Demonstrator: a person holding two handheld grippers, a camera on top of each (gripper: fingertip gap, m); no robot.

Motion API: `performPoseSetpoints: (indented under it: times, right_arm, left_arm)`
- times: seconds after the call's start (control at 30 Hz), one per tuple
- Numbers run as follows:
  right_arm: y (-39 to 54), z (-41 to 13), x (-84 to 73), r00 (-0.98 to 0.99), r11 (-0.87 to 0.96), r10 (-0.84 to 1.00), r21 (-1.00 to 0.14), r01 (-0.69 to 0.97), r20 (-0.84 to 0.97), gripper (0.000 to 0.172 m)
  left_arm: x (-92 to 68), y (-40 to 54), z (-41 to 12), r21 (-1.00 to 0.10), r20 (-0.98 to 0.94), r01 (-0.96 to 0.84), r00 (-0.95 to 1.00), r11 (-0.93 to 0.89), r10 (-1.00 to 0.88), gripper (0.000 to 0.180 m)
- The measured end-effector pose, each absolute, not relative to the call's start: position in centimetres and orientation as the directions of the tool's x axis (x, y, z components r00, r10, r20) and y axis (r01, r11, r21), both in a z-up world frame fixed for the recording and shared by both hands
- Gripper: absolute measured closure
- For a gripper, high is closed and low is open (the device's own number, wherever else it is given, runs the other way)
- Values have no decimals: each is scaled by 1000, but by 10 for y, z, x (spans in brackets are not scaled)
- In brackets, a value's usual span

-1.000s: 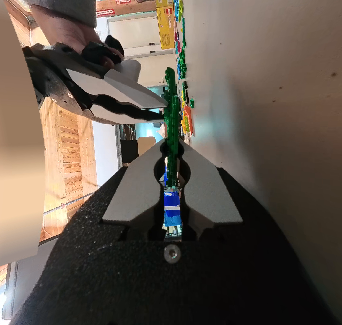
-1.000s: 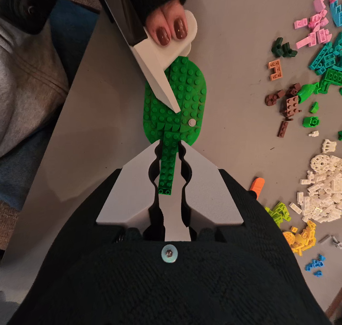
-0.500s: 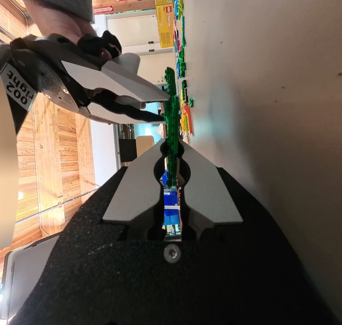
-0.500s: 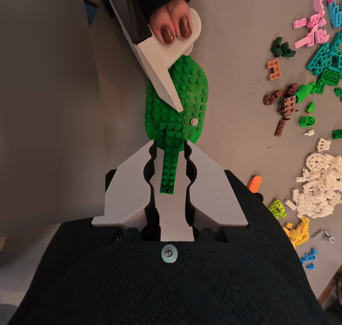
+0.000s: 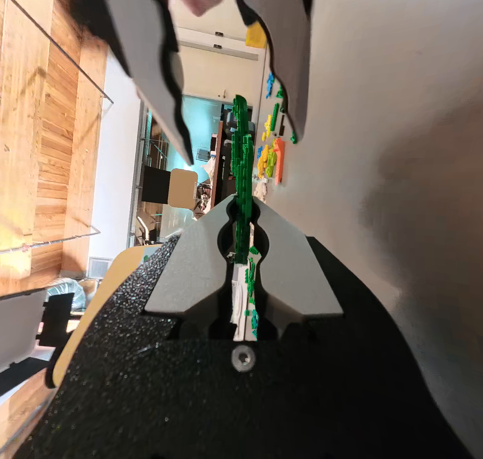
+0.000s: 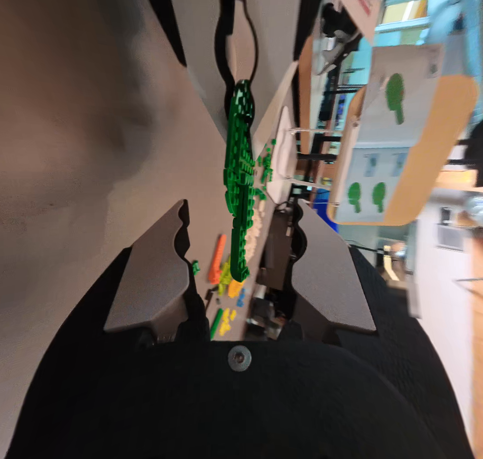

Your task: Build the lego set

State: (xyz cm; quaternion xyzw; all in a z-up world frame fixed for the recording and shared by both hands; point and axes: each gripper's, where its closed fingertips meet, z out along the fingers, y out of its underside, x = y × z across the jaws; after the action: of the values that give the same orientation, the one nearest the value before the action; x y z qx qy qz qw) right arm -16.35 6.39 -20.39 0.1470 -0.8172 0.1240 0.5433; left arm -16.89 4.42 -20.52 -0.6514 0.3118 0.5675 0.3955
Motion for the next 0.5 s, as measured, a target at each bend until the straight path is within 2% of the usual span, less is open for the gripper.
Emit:
performPoseSetpoints:
  times: [0.13, 0.3, 0.5]
  right_arm:
    - [68, -201, -174, -233, 938, -178, 94, -333, 956, 114]
    - [66, -191, -177, -127, 936, -198, 149, -320, 972, 154]
    - [65, -184, -178, -110, 949, -168, 130, -289, 980, 160]
  left_arm:
    - [-164, 46, -197, -216, -976, -856, 207, -470, 71, 175]
    - [-158, 48, -191, -254, -966, -856, 246, -451, 76, 175]
    - [-157, 46, -186, -275, -960, -844, 264, -461, 89, 175]
